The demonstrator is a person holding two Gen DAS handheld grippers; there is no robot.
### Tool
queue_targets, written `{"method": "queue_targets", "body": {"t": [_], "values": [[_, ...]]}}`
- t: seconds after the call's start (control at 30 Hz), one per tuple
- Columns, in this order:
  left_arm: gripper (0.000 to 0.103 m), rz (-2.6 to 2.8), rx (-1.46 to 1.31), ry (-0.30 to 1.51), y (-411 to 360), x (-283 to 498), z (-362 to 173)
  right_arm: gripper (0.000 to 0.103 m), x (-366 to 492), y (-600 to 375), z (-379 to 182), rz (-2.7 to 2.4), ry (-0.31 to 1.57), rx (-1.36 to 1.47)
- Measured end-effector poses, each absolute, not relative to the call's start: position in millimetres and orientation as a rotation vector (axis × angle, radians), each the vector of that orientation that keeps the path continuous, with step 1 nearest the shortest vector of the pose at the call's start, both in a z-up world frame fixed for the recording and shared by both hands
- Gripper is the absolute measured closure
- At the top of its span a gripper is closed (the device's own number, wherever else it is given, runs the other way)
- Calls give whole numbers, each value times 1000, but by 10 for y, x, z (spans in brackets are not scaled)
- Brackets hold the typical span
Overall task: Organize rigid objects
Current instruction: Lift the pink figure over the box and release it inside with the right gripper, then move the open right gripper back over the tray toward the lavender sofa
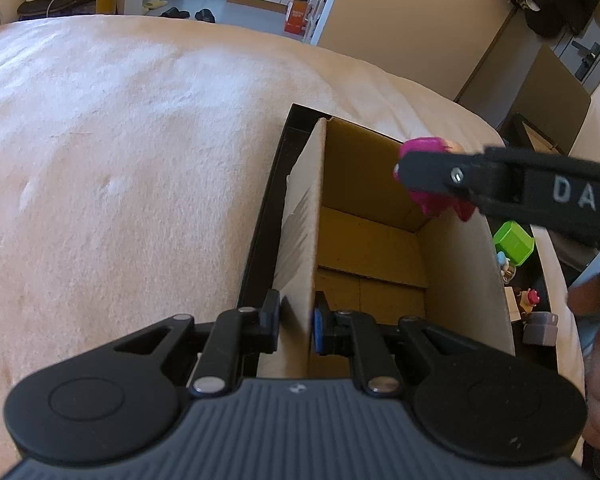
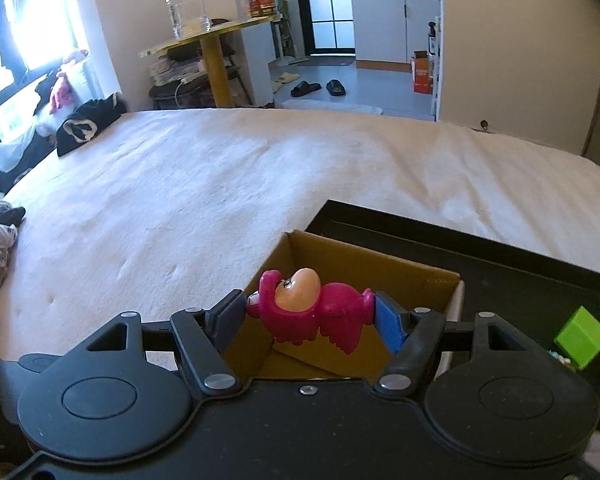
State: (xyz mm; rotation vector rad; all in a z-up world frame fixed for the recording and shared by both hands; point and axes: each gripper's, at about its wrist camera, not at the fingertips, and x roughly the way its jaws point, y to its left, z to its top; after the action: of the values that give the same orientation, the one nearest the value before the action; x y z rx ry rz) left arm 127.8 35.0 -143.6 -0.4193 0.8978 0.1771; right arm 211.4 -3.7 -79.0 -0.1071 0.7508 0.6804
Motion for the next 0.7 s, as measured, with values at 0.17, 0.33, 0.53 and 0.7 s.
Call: {"method": "queue_targets", "body": {"t": [0.17, 0.33, 0.53, 0.7], "values": [[88, 178, -420, 898, 351, 1279, -1433, 20, 2049, -93, -814, 682, 735, -111], [88, 180, -412, 898, 347, 1292, -1427, 20, 2017, -300, -811, 646, 761, -60], [88, 183, -378, 884, 312, 1284, -1335, 20, 1965, -549, -778, 599, 774, -8], [88, 194, -356, 883, 289, 1282, -1286, 20, 1954, -774, -794, 548, 785, 22]]}}
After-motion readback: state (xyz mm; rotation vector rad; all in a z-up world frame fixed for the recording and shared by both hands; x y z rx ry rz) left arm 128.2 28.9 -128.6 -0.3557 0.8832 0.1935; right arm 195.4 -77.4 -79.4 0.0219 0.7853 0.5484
